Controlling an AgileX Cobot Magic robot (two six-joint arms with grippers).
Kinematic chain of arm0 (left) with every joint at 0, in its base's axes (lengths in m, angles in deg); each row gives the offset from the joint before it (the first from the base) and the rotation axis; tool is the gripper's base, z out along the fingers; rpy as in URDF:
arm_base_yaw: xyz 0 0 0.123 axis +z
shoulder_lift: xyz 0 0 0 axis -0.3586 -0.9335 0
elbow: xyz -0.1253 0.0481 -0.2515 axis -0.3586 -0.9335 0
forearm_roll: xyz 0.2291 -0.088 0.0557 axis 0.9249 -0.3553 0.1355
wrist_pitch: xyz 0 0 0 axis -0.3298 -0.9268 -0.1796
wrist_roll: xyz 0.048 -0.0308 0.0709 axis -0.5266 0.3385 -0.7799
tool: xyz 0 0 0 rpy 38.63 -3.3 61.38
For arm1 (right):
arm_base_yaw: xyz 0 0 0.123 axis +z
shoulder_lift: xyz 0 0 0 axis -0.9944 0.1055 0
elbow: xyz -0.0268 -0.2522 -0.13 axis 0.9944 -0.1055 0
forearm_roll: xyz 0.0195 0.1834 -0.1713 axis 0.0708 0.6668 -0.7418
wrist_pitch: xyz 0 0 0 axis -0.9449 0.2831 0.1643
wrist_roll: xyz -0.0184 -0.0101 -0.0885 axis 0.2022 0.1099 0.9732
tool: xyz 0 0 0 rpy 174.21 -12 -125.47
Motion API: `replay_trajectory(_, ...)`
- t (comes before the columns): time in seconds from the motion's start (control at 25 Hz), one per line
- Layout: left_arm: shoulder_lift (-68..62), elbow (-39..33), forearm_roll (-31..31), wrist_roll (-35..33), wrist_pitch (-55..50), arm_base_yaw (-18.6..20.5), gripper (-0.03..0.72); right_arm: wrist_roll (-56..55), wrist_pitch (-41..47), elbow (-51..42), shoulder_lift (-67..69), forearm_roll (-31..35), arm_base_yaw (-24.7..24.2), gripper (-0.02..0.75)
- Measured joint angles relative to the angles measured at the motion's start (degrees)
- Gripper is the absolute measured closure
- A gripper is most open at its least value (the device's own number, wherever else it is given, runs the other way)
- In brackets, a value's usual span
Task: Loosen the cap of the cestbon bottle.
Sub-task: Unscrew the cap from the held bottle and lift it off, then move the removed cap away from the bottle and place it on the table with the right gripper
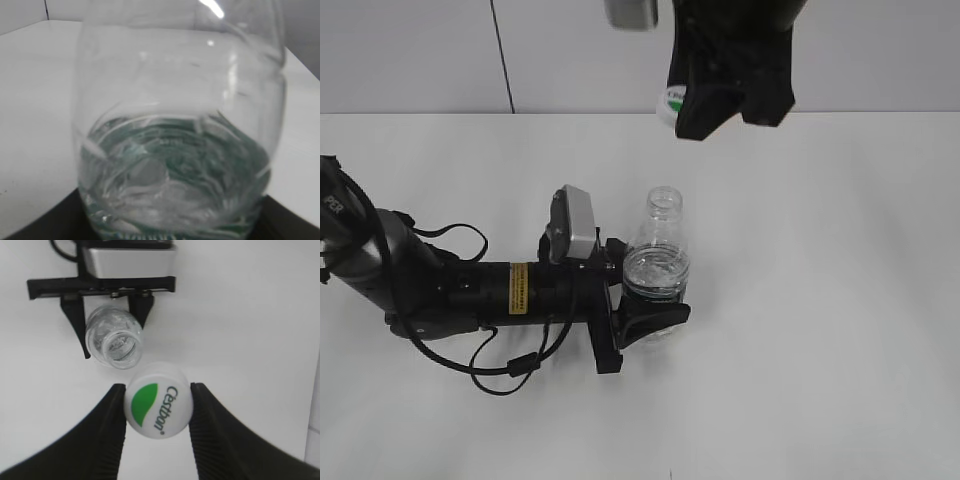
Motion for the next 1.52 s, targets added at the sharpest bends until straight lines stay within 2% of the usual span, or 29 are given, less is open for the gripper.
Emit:
replay_trajectory(0.16, 0.0, 0.0, -1.5, 0.0, -0.2, 0.0, 0.277, -20.4, 0.0, 3.8, -1.2, -4.9, 0.0, 0.444)
replay_trajectory(0.36, 0.0, 0.0, -2.2, 0.0, -0.3, -0.1, 0.277, -37.7, 0.0, 5.6, -2.7, -11.1, -0.3, 0.444)
replay_trajectory(0.6, 0.0, 0.0, -2.6, 0.0, -0.4, -0.1, 0.277, -58.2, 0.0, 5.6, -3.1, -12.1, -5.4, 0.444)
replay_trajectory(1.0, 0.0, 0.0, -2.8, 0.0, -0.5, -0.1, 0.277, -62.2, 0.0, 5.0, -3.1, -8.2, -20.8, 0.444)
replay_trajectory(1.2, 0.0, 0.0, -3.2, 0.0, -0.5, -0.1, 0.277, -61.3, 0.0, -0.5, -3.2, -8.2, -27.6, 0.444)
replay_trajectory(1.32, 0.0, 0.0, -3.3, 0.0, -0.5, -0.1, 0.277, -61.1, -1.2, -6.6, -3.2, -8.2, -29.7, 0.444)
replay_trajectory(1.52, 0.0, 0.0, -3.7, 0.0, -0.6, -0.1, 0.277, -61.0, -10.7, -17.6, -3.2, -8.0, -30.5, 0.444)
